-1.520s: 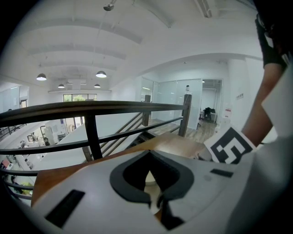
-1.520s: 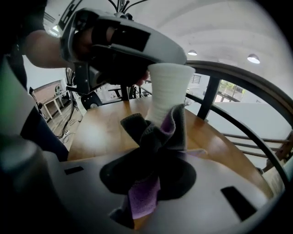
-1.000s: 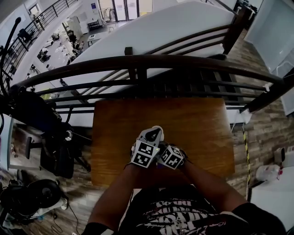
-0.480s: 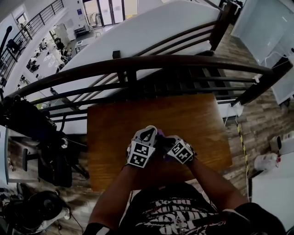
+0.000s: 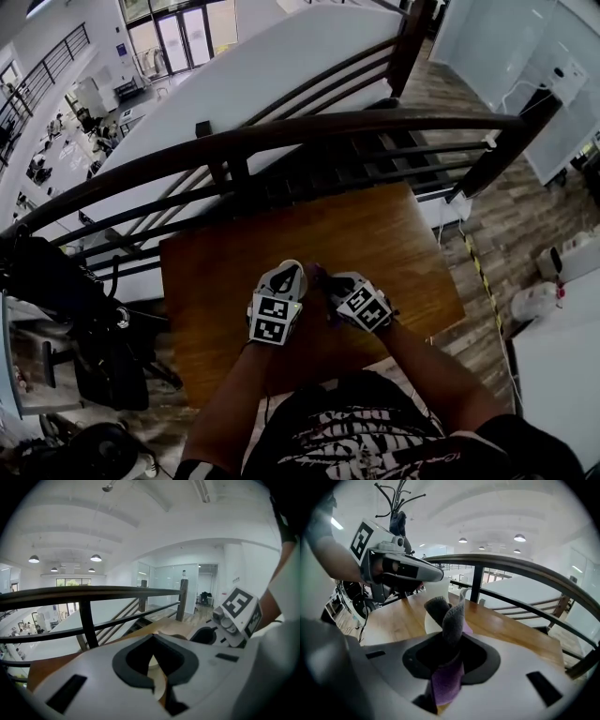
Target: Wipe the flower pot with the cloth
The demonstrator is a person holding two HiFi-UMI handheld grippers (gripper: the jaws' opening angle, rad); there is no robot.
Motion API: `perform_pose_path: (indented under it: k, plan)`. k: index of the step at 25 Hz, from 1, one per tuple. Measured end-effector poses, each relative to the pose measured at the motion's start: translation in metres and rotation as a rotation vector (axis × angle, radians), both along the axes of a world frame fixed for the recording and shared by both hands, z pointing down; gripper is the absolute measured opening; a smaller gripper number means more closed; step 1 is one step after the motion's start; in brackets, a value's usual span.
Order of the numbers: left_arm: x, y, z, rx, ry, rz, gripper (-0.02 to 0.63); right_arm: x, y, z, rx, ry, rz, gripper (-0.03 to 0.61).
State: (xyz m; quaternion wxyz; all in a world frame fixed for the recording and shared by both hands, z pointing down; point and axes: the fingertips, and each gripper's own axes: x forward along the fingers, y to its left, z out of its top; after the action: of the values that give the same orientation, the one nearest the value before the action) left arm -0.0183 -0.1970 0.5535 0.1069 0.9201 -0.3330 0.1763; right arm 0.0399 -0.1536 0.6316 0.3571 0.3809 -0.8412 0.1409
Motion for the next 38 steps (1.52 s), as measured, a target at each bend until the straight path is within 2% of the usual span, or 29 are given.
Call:
perform_pose_path:
  k: [5, 13, 20, 24, 28, 33, 38]
  plan:
    - [0.001, 0.003, 0.001, 0.001, -0.004, 0.004, -0.002, -0.005, -0.024, -0.012, 0.006, 0.014, 0.017, 0.081]
    - [0.000, -0.001, 0.011, -0.006, -0.009, -0.001, -0.002, -0.038, -0.055, 0.016, -0.019, 0.178, -0.184, 0.080]
    - [-0.003, -0.001, 0.012, -0.018, -0.037, 0.023, -0.002, -0.026, -0.054, 0.063, -0.091, 0.199, -0.202, 0.077]
    - [0.000, -0.006, 0.011, -0.019, -0.040, -0.001, -0.002, -0.025, -0.039, 0.069, -0.125, 0.157, -0.195, 0.077]
    - [-0.003, -0.006, 0.012, -0.018, -0.042, -0.010, -0.002, -0.035, -0.014, 0.068, -0.122, 0.129, -0.219, 0.077]
    - [-0.003, -0.007, 0.011, -0.010, -0.037, -0.014, -0.002, -0.060, 0.020, 0.068, -0.149, 0.041, -0.213, 0.077]
    - [-0.002, -0.007, 0.009, -0.014, -0.040, -0.004, -0.002, -0.102, 0.035, 0.060, -0.123, -0.031, -0.298, 0.077]
